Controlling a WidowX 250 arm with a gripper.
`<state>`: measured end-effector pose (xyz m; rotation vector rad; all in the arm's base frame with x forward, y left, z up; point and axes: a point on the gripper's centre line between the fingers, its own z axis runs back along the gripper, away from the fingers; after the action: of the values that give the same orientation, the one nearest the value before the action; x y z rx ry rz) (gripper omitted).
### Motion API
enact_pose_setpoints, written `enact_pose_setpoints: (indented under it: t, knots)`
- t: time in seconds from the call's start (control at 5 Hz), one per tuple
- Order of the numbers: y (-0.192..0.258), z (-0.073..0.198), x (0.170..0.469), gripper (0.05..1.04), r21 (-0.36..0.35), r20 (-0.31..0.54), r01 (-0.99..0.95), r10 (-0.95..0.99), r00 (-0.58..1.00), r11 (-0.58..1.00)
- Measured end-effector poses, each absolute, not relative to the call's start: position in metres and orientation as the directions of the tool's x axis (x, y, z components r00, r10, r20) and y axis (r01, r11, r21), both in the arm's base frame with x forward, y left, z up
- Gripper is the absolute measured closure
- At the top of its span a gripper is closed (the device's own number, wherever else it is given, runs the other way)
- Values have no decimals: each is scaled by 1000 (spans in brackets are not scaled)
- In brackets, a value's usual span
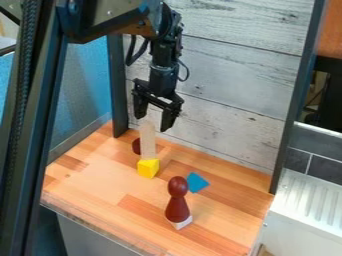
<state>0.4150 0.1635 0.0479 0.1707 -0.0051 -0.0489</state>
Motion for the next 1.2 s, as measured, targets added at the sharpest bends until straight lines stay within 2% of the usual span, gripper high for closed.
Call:
enact_pose_setpoints:
  t: [0.4, 0.6, 0.8, 1.0, 1.2]
  knots:
    - [162, 32, 406, 83, 170, -28, 74, -70, 997, 983]
    - [161, 29, 403, 138, 163, -42, 84, -78, 996, 983]
    - [161, 27, 401, 416, 161, -43, 88, -82, 996, 983]
    - [160, 27, 401, 624, 154, -47, 87, -80, 996, 984]
    - [159, 27, 400, 624, 137, -44, 90, -85, 995, 986]
